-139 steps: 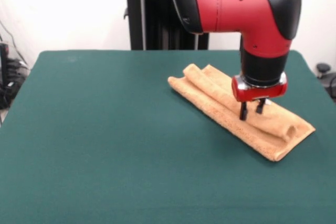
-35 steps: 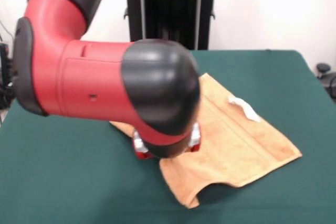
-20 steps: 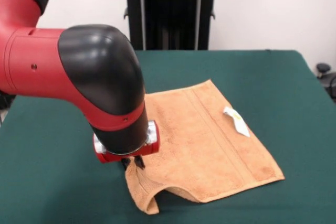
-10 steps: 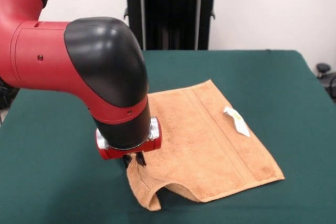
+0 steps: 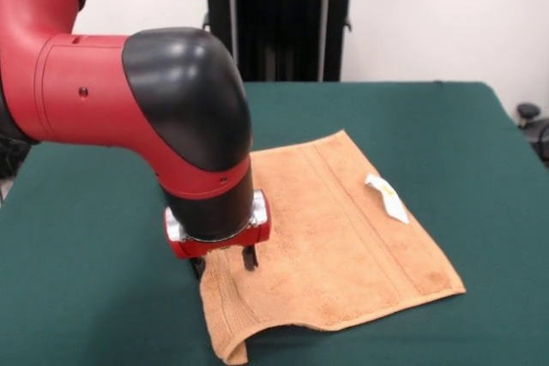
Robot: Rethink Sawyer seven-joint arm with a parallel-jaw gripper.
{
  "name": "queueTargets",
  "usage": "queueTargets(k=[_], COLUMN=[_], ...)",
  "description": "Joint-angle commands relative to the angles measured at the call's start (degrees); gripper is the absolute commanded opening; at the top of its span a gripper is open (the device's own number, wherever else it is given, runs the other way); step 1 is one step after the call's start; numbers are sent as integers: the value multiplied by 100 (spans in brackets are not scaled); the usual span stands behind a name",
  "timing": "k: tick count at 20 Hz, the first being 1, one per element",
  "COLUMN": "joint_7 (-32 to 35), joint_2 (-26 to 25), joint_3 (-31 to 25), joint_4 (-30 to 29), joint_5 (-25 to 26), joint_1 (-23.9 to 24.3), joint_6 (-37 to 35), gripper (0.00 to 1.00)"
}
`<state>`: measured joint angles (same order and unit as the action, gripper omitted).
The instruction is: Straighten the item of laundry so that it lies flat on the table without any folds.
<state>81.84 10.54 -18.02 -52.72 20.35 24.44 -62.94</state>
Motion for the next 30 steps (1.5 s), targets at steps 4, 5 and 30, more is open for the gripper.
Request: queueTargets(k=[4,5,30], joint_7=[-798,-786,1052], joint_2=[6,-23,1456], joint_3=[-335,-337,39], joint_4=[-998,-979,-2778], joint_5=[216,198,-491], joint_1=[-121,-120,-671], joint_6=[418,368,409], gripper=[100,100,100])
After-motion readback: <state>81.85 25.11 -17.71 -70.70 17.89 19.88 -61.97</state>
